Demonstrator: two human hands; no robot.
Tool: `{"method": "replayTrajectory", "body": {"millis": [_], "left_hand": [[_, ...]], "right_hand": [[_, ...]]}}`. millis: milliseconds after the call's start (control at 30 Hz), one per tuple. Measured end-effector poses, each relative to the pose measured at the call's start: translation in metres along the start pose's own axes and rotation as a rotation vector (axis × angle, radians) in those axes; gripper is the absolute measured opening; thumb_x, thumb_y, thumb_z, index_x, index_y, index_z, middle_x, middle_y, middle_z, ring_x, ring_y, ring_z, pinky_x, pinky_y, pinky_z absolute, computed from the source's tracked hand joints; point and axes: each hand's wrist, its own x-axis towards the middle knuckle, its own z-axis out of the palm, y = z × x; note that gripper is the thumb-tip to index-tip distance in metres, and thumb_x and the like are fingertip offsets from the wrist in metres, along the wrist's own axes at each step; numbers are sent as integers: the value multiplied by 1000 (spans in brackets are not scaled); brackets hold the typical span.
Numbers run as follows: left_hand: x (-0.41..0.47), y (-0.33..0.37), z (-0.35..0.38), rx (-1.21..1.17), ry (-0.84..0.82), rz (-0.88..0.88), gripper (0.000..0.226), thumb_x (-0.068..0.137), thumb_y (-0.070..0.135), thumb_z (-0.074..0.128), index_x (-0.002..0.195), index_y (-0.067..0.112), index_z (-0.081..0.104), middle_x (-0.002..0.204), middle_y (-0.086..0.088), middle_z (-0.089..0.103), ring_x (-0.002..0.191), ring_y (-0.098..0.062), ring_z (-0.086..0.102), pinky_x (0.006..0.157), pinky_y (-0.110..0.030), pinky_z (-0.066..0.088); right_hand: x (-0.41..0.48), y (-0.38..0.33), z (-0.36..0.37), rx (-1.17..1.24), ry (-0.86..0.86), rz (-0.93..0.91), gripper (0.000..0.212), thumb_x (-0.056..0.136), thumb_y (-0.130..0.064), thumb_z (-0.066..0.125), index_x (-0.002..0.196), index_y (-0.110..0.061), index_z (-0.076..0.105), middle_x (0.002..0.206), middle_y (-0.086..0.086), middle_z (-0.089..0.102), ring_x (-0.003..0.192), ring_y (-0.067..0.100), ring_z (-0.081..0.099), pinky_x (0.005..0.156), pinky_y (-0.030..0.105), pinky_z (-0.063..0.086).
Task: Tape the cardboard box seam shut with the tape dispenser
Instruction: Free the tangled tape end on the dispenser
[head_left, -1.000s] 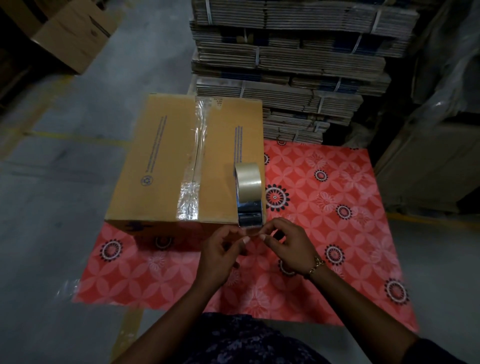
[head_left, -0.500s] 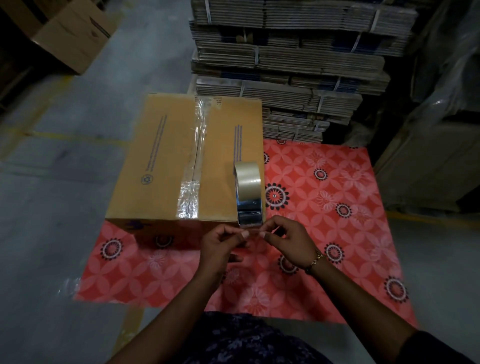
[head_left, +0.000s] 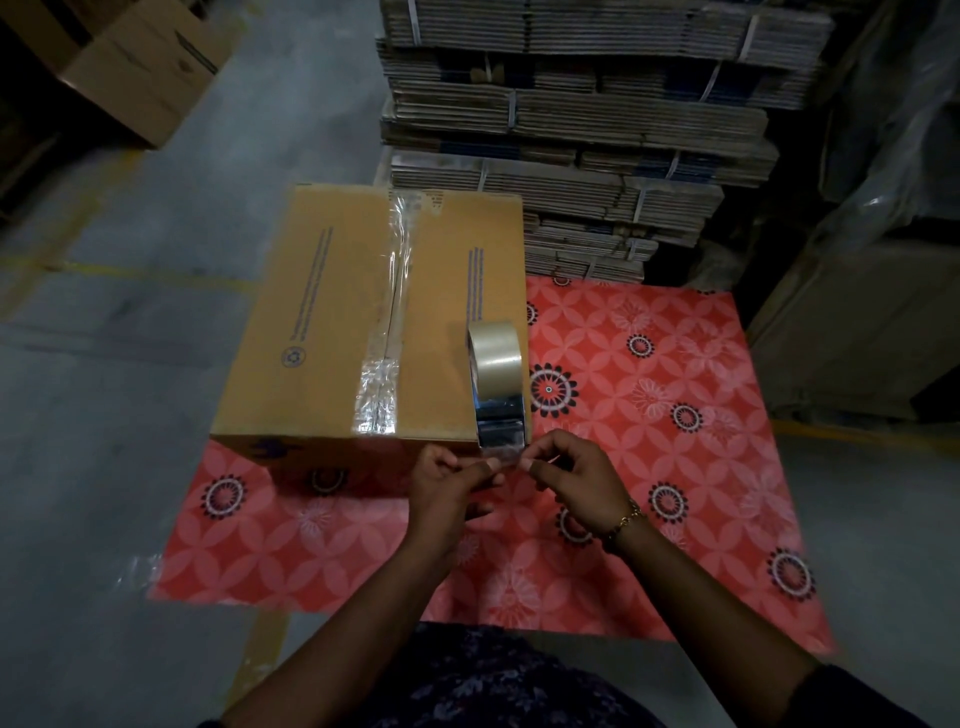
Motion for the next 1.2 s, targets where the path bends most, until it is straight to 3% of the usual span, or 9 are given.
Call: {"method": "replayTrajectory", "body": {"millis": [133, 233, 333, 500, 567, 733, 967, 1200], "left_hand": [[-1, 2, -2, 2, -14, -13, 38, 87, -1, 72, 89, 19, 40, 78, -3, 73, 61, -10, 73, 43, -20, 47], [-2, 2, -2, 11, -27, -24, 34, 87, 3, 73, 95, 19, 44, 78, 0, 73, 61, -10, 72, 45, -20, 47], [-2, 1, -3, 24, -38, -32, 28, 89, 7, 72, 100, 18, 49, 76, 2, 73, 62, -8, 70, 47, -21, 48], [-3, 1, -2, 24, -62, -83, 21, 90, 16, 70, 105, 17, 56, 71, 2, 74, 64, -10, 69, 48, -23, 47], [-6, 0, 2, 56, -90, -102, 14, 95, 28, 66, 100, 18, 58, 70, 2, 72, 60, -9, 66, 50, -23, 43], [-6, -6, 11, 176, -149, -39, 34, 99, 50, 56, 89, 18, 61, 67, -4, 61, 52, -11, 55, 46, -20, 38], [-5, -1, 14, 162, -183, -19, 30, 104, 36, 54, 81, 17, 57, 57, 4, 56, 46, -6, 51, 46, -18, 36], [0, 1, 7, 181, -212, -25, 32, 104, 36, 53, 76, 20, 59, 58, 2, 58, 51, -11, 51, 49, -21, 35]], "right_hand": [[-8, 0, 8, 258, 33, 124, 25, 80, -27, 72, 93, -8, 64, 82, 16, 67, 69, 21, 61, 57, 27, 47], [-16, -9, 24, 291, -11, 211, 29, 90, -34, 68, 88, -6, 67, 75, 3, 69, 54, 12, 59, 43, 15, 41], [-11, -16, 38, 256, 3, 204, 29, 95, -34, 60, 81, -11, 69, 61, -7, 65, 46, 2, 56, 40, 14, 39], [-6, -18, 39, 226, 23, 161, 33, 97, -27, 59, 82, 1, 68, 60, -1, 62, 43, -1, 54, 43, 13, 39], [-6, -19, 39, 228, 12, 163, 30, 98, -26, 58, 79, -4, 66, 58, 0, 59, 42, 1, 51, 42, 13, 38], [-5, -20, 38, 242, 8, 208, 33, 99, -24, 56, 70, -8, 61, 52, -1, 59, 38, 3, 50, 40, 14, 37], [-2, -19, 32, 299, -68, 319, 34, 97, -36, 57, 75, -12, 66, 57, 4, 63, 45, 11, 53, 40, 19, 31], [2, -25, 19, 323, -229, 348, 31, 98, -34, 53, 78, -15, 67, 65, 3, 67, 54, 14, 55, 44, 19, 31]]}}
